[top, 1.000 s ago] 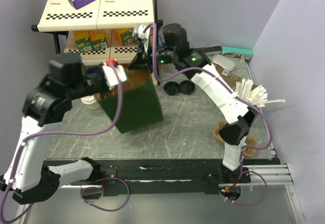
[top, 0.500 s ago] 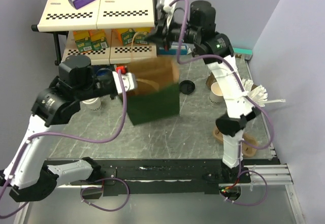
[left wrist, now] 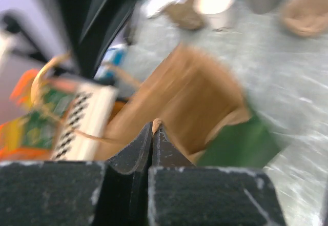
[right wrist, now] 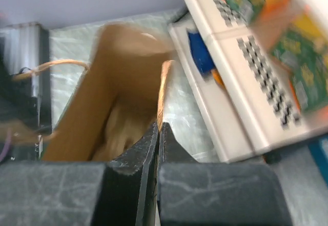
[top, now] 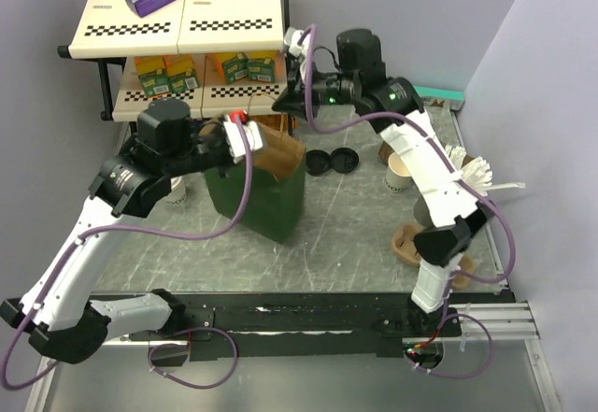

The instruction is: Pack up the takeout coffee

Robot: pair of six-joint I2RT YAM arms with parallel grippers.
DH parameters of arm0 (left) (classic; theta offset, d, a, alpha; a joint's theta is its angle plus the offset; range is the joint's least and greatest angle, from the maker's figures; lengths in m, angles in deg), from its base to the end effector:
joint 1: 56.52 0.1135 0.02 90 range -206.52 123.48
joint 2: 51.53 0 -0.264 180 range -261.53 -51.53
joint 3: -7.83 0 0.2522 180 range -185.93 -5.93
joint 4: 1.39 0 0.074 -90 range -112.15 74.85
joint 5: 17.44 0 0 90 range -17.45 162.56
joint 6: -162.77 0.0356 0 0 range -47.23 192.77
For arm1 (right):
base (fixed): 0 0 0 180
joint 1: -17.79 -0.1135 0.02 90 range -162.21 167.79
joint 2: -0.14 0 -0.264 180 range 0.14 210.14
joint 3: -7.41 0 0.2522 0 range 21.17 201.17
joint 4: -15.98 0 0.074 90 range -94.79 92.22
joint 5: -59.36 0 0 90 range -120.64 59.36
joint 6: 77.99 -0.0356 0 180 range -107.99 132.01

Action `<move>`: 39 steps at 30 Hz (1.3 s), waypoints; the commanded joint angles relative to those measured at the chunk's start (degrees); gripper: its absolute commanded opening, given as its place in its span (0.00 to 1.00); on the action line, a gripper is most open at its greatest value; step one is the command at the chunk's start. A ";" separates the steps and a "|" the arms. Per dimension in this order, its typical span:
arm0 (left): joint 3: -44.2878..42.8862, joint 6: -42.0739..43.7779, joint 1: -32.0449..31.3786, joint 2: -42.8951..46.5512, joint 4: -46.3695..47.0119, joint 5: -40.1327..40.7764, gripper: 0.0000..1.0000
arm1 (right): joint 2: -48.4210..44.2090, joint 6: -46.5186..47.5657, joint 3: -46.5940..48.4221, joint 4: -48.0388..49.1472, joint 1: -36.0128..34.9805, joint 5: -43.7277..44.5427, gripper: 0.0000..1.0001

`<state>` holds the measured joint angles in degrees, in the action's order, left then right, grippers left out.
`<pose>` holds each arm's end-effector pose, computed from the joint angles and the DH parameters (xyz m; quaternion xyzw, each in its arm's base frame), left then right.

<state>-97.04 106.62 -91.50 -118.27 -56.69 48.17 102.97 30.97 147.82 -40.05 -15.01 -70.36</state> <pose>0.1684 -0.1358 0.4803 0.5480 0.5780 -0.1757 0.5785 0.3026 0.2221 0.4926 -0.5118 0.5999 0.3399 0.5126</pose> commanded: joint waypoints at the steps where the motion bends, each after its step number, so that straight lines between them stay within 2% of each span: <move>1: -3.88 -3.95 5.44 -2.33 8.16 2.78 0.01 | 5.10 4.41 20.17 -10.35 -1.47 -5.67 0.00; 2: -6.25 -3.27 6.06 -4.08 -0.13 -8.64 0.01 | 3.97 3.98 17.95 -7.25 -2.70 0.29 0.00; 3: -10.19 -0.04 5.54 -4.45 -3.17 -13.28 0.01 | 2.13 1.46 7.66 -1.74 -2.54 7.22 0.00; 4: -10.92 -1.57 3.71 -4.36 -3.72 -15.59 0.01 | -0.58 -0.22 3.47 8.93 -1.23 14.78 0.00; 5: -10.93 -4.46 -0.40 -3.06 -1.55 -12.13 0.01 | -0.35 -2.33 2.21 10.43 0.26 15.11 0.00; 6: -10.41 -7.80 -1.31 -2.35 4.48 -8.87 0.01 | 1.05 -6.61 9.25 9.05 2.89 13.29 0.00; 7: -10.66 -8.26 -1.40 -1.91 8.45 -5.27 0.01 | 4.28 -8.57 14.01 3.90 3.52 5.87 0.00; 8: -11.36 -7.75 -1.40 -1.73 11.19 -1.41 0.01 | 4.05 -9.63 16.67 3.42 3.53 2.49 0.00; 9: -12.15 -4.78 -1.40 -1.64 14.09 3.85 0.01 | 2.48 -6.77 12.52 4.28 2.75 1.42 0.00; 10: -10.86 -2.14 -1.32 -1.29 13.07 3.29 0.01 | -3.28 -4.83 6.22 6.03 -0.22 6.28 0.00; 11: -6.23 0.58 -1.40 -0.77 10.10 0.85 0.01 | -5.86 -3.07 -1.85 12.49 -1.56 14.94 0.00; 12: -4.27 6.35 -1.58 -1.28 4.07 -3.96 0.01 | -6.32 1.12 -7.85 10.38 -1.92 15.37 0.00; 13: -3.47 9.28 -2.10 -2.33 -8.26 -5.49 0.01 | -1.54 1.17 -3.56 5.22 -1.57 13.81 0.00; 14: -4.42 10.79 -3.50 -5.13 -13.17 -6.55 0.01 | 1.56 -0.31 3.62 -5.44 -0.61 3.79 0.00; 15: -12.08 5.67 -3.51 -6.46 -14.35 -8.04 0.01 | 3.94 -5.37 15.96 -6.33 0.53 -0.40 0.00; 16: -16.60 0.31 -3.60 -7.34 -8.53 -8.57 0.01 | 2.92 -7.17 16.69 -3.91 1.32 -1.57 0.00; 17: -19.78 -4.79 -3.60 -7.18 -4.38 -7.01 0.01 | 0.47 -7.44 13.48 -0.49 1.07 0.16 0.00; 18: -16.76 -8.84 -3.51 -5.87 -0.51 -5.43 0.01 | -2.43 -5.71 0.05 7.81 0.55 6.09 0.00; 19: -11.86 -6.88 -3.60 -4.20 3.09 -3.67 0.01 | -5.24 -2.82 -4.61 8.42 0.11 7.72 0.00; 20: -6.42 -2.43 -3.69 -2.97 2.35 -1.83 0.01 | -4.05 0.26 -4.48 5.73 -0.60 8.43 0.00; 21: -6.27 0.32 -3.69 -2.78 3.30 0.19 0.01 | -2.04 -0.50 3.78 -0.57 -0.17 5.30 0.00; 23: -8.46 -0.62 -3.69 -2.43 4.72 -0.21 0.01 | 1.32 -4.09 10.44 -1.34 1.50 0.20 0.00; 25: -7.77 2.36 -3.78 -1.64 3.22 -3.64 0.01 | -2.60 -4.46 3.82 5.12 1.07 -0.09 0.00; 27: -4.87 3.50 -4.04 -0.59 2.69 -2.96 0.01 | -6.30 -3.50 -7.58 10.25 0.20 0.78 0.00; 28: -4.17 4.03 -4.04 -0.41 2.34 -2.87 0.01 | -8.24 -3.32 -9.65 12.62 -0.16 1.40 0.00; 37: 0.23 5.26 -4.04 0.03 0.33 -3.13 0.01 | -8.34 -3.14 -13.80 10.27 -0.78 1.84 0.00; 38: 1.01 5.44 -4.04 0.29 -0.03 -3.13 0.01 | -8.43 -2.27 -14.23 9.40 -0.86 2.28 0.00; 39: 1.37 6.05 -4.04 0.38 -0.82 -3.39 0.08 | -8.78 -1.74 -15.63 9.04 -0.87 2.63 0.00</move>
<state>-96.86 110.38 -95.34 -119.06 -56.69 46.16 97.61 27.99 134.22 -32.29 -15.73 -67.76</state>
